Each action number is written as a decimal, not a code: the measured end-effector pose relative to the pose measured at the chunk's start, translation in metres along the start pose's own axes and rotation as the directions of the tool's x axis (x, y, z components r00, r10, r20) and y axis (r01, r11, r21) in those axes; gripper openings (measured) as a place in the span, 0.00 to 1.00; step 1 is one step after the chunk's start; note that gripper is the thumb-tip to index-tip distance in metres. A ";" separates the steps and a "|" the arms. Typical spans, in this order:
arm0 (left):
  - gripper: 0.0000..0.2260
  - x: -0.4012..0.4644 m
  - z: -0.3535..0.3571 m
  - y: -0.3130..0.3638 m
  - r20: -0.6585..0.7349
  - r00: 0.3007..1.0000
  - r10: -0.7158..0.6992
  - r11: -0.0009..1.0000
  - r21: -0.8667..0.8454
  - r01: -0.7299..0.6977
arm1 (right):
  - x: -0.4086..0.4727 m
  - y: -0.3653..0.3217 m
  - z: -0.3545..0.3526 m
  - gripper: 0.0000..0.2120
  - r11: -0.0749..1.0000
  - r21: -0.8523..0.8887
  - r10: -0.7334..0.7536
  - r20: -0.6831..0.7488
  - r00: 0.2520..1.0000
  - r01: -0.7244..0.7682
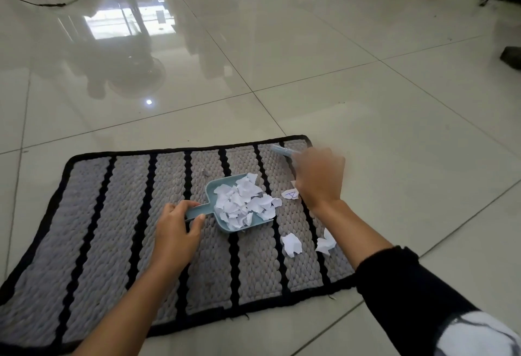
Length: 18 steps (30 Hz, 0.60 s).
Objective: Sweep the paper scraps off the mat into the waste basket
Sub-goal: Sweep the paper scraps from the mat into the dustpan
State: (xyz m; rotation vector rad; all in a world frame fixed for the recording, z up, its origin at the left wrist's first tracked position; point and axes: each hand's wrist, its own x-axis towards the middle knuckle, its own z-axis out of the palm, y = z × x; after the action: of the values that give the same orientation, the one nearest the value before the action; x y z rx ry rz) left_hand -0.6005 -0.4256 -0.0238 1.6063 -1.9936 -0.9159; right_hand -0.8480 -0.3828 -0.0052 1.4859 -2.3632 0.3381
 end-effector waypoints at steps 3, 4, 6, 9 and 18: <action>0.11 -0.003 0.000 0.000 -0.002 1.000 -0.001 1.000 0.018 0.001 | -0.004 -0.004 0.003 0.07 0.998 0.055 -0.039 0.016 0.999 0.038; 0.11 -0.004 0.000 0.000 -0.005 1.000 0.000 1.000 0.018 0.000 | -0.007 -0.006 0.000 0.07 0.995 0.079 -0.066 -0.010 0.998 0.067; 0.11 -0.003 -0.001 0.001 -0.009 1.000 0.003 1.000 0.017 -0.003 | -0.010 -0.006 -0.005 0.09 0.992 0.085 -0.083 -0.082 0.993 0.090; 0.11 -0.001 0.000 0.002 -0.013 1.000 0.005 1.000 0.018 -0.004 | 0.000 0.002 -0.002 0.09 0.999 0.054 0.003 -0.132 0.991 0.004; 0.10 0.003 0.002 0.001 0.002 1.000 0.003 1.000 -0.008 -0.003 | 0.008 -0.007 -0.010 0.12 0.984 0.174 -0.034 0.058 0.998 0.024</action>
State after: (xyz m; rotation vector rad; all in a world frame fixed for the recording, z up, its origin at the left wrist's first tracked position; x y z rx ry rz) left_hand -0.6032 -0.4274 -0.0242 1.5976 -1.9905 -0.9237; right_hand -0.8436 -0.3885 0.0070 1.6280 -2.4094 0.5100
